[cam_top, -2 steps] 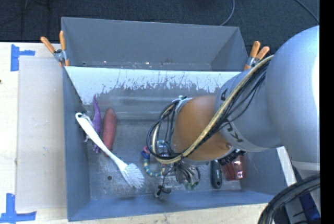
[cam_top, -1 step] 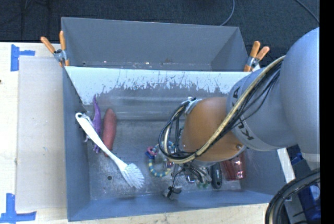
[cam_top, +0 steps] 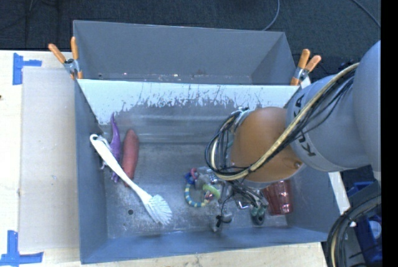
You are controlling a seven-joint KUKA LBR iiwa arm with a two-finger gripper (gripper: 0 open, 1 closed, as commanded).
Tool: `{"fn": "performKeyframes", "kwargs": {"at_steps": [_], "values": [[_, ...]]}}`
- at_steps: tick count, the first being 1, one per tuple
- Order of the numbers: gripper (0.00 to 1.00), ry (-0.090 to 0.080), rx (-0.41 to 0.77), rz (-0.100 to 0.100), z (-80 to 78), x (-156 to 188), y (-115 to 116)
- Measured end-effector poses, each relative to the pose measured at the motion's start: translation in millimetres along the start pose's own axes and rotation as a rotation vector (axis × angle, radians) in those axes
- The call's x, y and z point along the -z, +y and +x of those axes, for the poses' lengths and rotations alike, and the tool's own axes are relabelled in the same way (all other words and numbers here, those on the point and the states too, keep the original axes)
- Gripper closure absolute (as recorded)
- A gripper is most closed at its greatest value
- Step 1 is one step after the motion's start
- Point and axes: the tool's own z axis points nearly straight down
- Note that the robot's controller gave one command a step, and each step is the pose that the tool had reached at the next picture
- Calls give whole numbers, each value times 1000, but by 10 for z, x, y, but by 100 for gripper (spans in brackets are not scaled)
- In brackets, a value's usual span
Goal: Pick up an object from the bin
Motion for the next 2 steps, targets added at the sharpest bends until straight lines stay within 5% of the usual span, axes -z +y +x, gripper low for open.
{"fn": "performKeyframes", "kwargs": {"at_steps": [1, 2], "values": [[100, -8, 79, -2, 8, -6, 47], [100, -8, 77, -2, 8, -6, 47]]}}
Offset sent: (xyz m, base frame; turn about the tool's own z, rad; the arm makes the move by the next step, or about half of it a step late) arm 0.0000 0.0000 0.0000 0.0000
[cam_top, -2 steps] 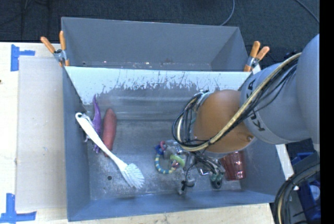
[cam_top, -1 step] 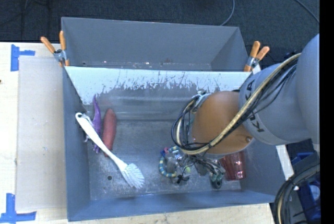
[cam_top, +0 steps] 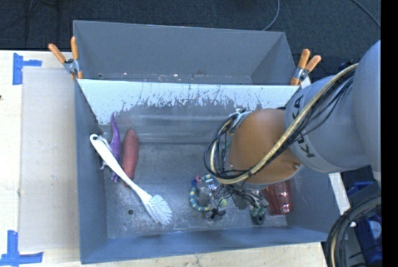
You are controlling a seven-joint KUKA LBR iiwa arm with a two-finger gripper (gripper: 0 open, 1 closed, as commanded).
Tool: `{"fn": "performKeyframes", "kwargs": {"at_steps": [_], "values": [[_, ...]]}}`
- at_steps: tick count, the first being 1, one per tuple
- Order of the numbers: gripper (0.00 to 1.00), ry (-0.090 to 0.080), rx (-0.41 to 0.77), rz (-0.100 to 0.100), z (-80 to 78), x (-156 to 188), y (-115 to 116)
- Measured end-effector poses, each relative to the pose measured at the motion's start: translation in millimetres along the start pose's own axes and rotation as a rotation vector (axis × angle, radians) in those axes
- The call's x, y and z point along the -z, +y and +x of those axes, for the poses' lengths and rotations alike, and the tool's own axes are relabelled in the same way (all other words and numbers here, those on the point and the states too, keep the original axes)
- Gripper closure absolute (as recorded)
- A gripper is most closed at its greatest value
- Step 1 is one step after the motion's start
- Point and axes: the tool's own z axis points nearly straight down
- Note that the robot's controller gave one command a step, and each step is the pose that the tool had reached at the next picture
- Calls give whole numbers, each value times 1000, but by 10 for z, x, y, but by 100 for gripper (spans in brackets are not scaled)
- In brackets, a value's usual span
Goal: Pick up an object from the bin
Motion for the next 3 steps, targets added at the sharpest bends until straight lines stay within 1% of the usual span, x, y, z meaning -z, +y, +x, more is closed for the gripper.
{"fn": "performKeyframes", "kwargs": {"at_steps": [1, 2, 3], "values": [[100, 8, -9, -2, -104, 459, -12], [100, 8, -41, -2, 89, 1131, -22], [100, 8, -42, -2, -399, 1717, 110]]}}
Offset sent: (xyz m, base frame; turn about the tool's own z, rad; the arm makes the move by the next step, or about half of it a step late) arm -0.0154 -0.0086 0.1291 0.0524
